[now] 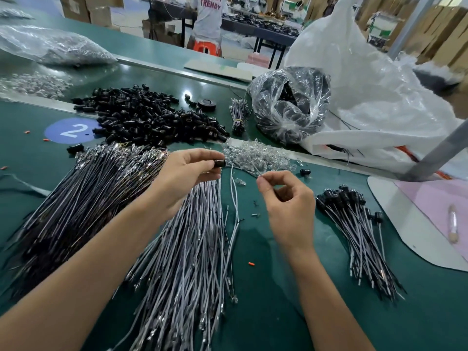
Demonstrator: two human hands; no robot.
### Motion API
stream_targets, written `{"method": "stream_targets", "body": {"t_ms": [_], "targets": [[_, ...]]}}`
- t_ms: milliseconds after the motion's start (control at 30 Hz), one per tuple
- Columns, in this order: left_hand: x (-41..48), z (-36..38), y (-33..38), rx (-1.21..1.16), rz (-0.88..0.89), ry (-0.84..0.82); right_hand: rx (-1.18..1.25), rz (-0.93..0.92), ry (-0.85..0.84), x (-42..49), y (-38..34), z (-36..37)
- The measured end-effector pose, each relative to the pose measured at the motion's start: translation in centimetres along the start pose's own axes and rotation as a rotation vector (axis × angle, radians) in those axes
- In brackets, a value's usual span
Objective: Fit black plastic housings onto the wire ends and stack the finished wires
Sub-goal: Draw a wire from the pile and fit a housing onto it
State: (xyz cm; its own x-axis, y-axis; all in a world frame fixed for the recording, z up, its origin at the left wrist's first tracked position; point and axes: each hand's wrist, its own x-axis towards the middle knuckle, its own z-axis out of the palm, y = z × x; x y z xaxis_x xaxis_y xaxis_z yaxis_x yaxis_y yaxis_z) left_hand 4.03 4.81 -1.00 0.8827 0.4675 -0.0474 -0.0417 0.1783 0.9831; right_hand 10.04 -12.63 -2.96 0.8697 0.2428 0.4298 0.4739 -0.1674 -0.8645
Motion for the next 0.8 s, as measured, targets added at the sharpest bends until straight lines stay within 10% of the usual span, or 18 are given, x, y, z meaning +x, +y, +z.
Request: {"method": "stream_targets", "body": {"t_ms": [800], "targets": [[-2.1,0.3,-1.2,-0.039,0.13,0.007,-0.057,-0.041,-0.017,-0.1,-0.1,-0.1]]}}
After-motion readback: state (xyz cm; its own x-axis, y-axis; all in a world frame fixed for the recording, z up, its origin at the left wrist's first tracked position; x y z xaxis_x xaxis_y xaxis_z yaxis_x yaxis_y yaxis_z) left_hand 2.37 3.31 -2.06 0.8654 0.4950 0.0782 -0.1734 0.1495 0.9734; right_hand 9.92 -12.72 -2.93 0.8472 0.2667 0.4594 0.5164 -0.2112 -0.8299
